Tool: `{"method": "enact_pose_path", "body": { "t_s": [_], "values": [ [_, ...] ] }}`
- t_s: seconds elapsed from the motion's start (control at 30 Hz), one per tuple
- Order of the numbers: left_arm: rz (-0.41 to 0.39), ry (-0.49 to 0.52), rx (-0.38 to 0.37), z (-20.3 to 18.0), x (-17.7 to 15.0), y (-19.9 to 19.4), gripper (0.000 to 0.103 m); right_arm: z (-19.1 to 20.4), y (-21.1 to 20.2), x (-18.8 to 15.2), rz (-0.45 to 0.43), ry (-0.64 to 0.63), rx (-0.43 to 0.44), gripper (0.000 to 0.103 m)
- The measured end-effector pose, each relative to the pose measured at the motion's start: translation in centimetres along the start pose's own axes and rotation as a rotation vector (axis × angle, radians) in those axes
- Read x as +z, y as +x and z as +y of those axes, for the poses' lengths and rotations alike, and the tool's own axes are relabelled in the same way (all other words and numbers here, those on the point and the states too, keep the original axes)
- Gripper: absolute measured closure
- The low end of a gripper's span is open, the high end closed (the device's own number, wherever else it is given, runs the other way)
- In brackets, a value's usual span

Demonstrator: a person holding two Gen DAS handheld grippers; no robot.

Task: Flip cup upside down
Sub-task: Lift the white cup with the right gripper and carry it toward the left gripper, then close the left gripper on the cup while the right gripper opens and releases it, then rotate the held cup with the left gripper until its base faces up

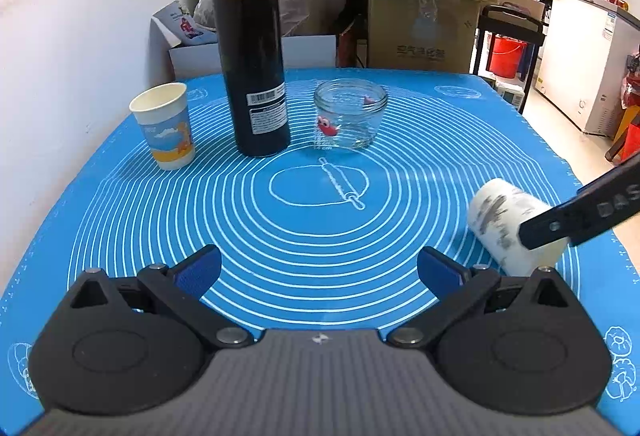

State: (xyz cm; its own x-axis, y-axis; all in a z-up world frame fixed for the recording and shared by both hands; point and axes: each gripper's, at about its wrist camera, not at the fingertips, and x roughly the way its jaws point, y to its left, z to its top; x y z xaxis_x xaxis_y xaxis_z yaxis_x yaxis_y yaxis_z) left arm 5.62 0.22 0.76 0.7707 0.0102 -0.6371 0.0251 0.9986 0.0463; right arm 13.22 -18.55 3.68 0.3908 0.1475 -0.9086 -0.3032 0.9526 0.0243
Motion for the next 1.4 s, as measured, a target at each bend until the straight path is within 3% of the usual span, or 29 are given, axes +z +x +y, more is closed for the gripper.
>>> {"method": "enact_pose_path", "body": {
  "t_s": [0.2,0.37,0.5,0.73,0.93,1.13,1.17,1.2,1.23,1.4],
  "values": [
    [-0.005,0.015,-0.005,-1.7,0.7,-0.2,0.0,-1.7,-4.6,-3.6,-0.153,0.047,-0.003,0.009],
    [0.02,-0.03,-0.055,-2.9,1.4,0.4,0.0,-3.7,-6.7,-7.1,-0.251,0.102,-0.03,0.009],
    [0.027,-0.061,-0.083,-4.0,2.4,0.8,0.0,-5.2,-6.7,-9.4,-0.27,0.133,-0.045,0.009],
    [0.098,-0.03,-0.121,-6.8,3.5,3.1,0.0,-7.1,-5.8,-11.6,-0.26,0.165,-0.043,0.009],
    [0.192,0.05,-0.073,-8.4,3.2,5.2,0.0,-7.3,-5.1,-12.5,-0.279,0.166,-0.044,0.009],
    [0.267,0.055,-0.059,-7.7,2.4,6.7,0.001,-6.3,-4.6,-12.7,-0.291,0.138,-0.045,0.009],
    [0.27,0.051,-0.063,-7.6,2.4,6.8,0.004,-6.2,-4.5,-12.8,-0.293,0.132,-0.046,0.009],
    [0.275,0.049,-0.07,-7.5,2.3,6.8,0.021,-6.1,-4.4,-12.9,-0.293,0.127,-0.047,0.009],
    [0.293,0.048,-0.076,-7.4,2.2,7.1,0.027,-6.0,-4.4,-12.9,-0.292,0.124,-0.045,0.009],
    [0.305,0.023,-0.12,-6.9,2.2,7.3,0.04,-5.7,-4.1,-12.9,-0.29,0.121,-0.036,0.009]
  ]
}}
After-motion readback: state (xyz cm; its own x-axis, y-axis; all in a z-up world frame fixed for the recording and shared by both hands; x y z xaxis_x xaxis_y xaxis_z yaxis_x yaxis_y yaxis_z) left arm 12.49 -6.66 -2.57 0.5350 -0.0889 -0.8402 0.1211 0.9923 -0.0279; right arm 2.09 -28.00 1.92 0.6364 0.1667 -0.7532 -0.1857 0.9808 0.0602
